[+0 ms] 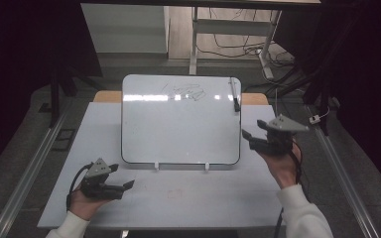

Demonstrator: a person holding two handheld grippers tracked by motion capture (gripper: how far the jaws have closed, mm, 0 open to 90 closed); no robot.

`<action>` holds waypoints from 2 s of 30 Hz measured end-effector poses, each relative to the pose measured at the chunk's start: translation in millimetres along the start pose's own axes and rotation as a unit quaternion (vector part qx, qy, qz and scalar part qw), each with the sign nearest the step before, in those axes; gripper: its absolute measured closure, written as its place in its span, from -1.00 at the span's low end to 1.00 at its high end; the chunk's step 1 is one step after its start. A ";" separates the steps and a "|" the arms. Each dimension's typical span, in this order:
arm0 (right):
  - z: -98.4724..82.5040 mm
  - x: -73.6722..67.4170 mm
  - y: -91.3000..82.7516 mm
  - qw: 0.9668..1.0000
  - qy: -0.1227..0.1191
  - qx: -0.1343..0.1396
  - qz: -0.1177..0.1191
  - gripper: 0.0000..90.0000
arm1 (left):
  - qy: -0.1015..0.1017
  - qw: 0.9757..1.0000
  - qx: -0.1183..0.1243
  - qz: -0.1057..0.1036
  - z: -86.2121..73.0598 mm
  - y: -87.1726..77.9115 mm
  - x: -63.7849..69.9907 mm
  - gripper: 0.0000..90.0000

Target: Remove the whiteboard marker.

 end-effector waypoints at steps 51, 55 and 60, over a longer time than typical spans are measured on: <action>99.4 17.3 117.8 0.995 -0.011 -0.042 -0.089 0.78 | -0.012 1.000 0.000 0.004 -6.5 -3.6 -4.4 -0.66; 99.0 11.0 101.6 0.998 -0.004 -0.012 -0.063 0.78 | -0.014 1.000 0.002 0.005 -6.4 -4.6 -4.5 -0.66; 96.3 -4.4 81.0 0.999 -0.005 0.018 -0.027 0.78 | -0.018 1.000 0.003 0.006 -6.1 -4.8 -5.6 -0.65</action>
Point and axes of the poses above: each handheld gripper's, and its own axes: y roughly forward along the jaws, z roughly out of its top, x roughly to its right, the point moved 5 cm from there along y, roughly forward along the jaws
